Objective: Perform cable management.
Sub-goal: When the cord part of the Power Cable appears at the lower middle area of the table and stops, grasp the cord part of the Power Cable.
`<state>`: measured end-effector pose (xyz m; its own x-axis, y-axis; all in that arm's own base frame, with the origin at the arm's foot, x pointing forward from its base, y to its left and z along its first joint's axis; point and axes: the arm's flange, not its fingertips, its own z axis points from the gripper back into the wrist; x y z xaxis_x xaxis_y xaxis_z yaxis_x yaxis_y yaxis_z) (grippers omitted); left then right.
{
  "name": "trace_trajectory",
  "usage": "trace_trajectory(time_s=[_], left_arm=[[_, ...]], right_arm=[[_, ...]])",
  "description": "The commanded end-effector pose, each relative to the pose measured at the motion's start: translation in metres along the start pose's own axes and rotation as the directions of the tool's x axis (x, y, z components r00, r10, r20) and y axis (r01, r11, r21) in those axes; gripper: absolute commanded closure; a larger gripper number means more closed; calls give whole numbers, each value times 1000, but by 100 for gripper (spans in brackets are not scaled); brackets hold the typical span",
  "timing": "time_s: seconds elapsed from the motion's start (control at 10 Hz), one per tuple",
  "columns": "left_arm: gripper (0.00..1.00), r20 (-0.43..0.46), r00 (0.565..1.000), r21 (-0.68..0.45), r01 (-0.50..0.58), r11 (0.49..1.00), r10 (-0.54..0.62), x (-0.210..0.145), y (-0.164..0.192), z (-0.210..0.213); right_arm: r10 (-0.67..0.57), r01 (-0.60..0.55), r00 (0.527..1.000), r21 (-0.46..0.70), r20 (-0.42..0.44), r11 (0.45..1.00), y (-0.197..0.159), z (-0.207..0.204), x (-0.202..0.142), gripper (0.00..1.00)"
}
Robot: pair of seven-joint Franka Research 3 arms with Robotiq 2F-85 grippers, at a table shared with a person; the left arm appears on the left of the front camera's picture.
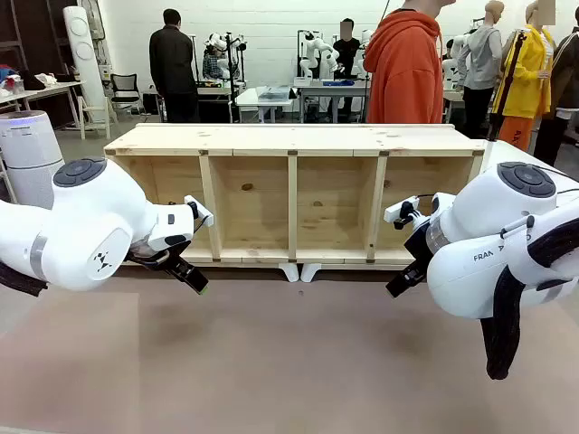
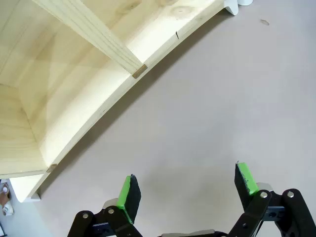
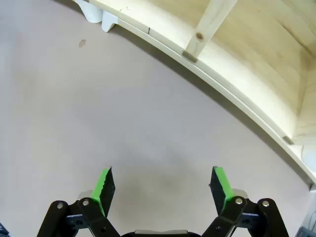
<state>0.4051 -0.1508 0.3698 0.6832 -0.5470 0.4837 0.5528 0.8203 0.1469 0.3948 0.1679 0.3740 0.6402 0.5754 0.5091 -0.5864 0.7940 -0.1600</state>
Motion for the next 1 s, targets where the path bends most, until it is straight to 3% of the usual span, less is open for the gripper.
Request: trace_trajectory(time_s=[0.0, 0.9], left_arm=[[0, 5, 1000, 1, 0, 1000, 0, 0, 0, 3], [0, 0, 1000, 26, -3, 1000, 3, 2, -5, 9]], right_arm=[[0, 0, 1000, 0, 0, 1000, 0, 0, 0, 0], [3, -3, 1000, 10, 13, 1000, 1, 9, -3, 0]])
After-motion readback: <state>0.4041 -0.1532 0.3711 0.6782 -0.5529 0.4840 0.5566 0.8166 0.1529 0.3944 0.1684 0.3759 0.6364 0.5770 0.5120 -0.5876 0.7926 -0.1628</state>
